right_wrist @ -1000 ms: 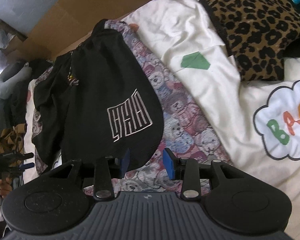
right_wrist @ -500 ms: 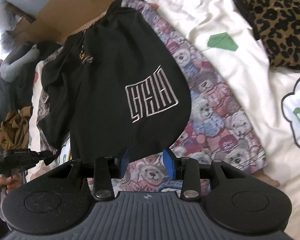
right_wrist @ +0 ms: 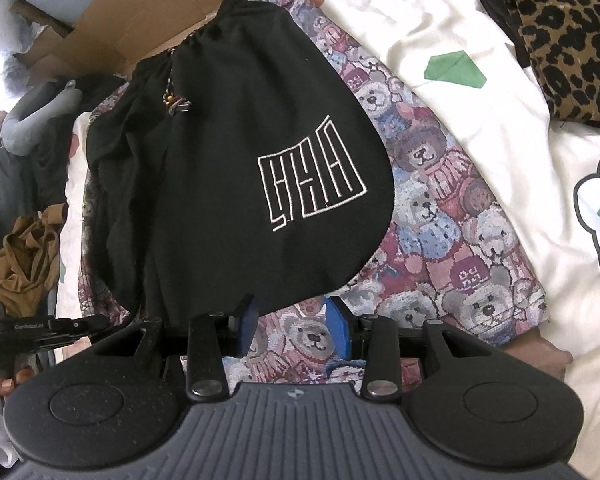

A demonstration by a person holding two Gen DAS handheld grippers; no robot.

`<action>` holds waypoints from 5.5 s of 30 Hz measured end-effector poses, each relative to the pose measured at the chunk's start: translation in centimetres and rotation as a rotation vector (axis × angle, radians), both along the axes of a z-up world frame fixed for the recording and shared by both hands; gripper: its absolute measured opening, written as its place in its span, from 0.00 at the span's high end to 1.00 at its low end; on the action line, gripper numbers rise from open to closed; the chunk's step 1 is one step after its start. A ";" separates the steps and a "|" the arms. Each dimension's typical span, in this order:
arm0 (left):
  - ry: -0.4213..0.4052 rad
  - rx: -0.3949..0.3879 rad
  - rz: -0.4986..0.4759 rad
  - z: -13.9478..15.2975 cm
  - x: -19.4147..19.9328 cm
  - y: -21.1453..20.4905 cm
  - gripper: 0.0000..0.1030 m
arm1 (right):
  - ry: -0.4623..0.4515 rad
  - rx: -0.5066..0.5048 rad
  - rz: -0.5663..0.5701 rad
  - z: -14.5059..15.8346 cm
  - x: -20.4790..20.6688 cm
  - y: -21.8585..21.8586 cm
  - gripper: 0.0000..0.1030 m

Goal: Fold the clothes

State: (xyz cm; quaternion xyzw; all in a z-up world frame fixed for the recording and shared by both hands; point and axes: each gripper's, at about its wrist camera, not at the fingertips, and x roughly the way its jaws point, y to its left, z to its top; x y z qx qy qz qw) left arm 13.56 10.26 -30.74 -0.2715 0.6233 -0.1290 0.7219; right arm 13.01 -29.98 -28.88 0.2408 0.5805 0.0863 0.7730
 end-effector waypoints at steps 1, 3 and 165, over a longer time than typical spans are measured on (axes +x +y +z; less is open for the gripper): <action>-0.002 -0.006 -0.013 0.0 0.0 -0.4 0.96 | 0.001 0.000 -0.001 0.0 0.0 0.0 0.57; -0.007 -0.019 -0.040 0.0 0.1 -1.3 0.96 | 0.003 0.000 -0.002 -0.1 0.0 -0.1 0.57; -0.221 0.228 0.555 0.0 -4.2 23.3 0.60 | 0.042 0.287 -0.256 -4.7 -0.8 18.8 1.00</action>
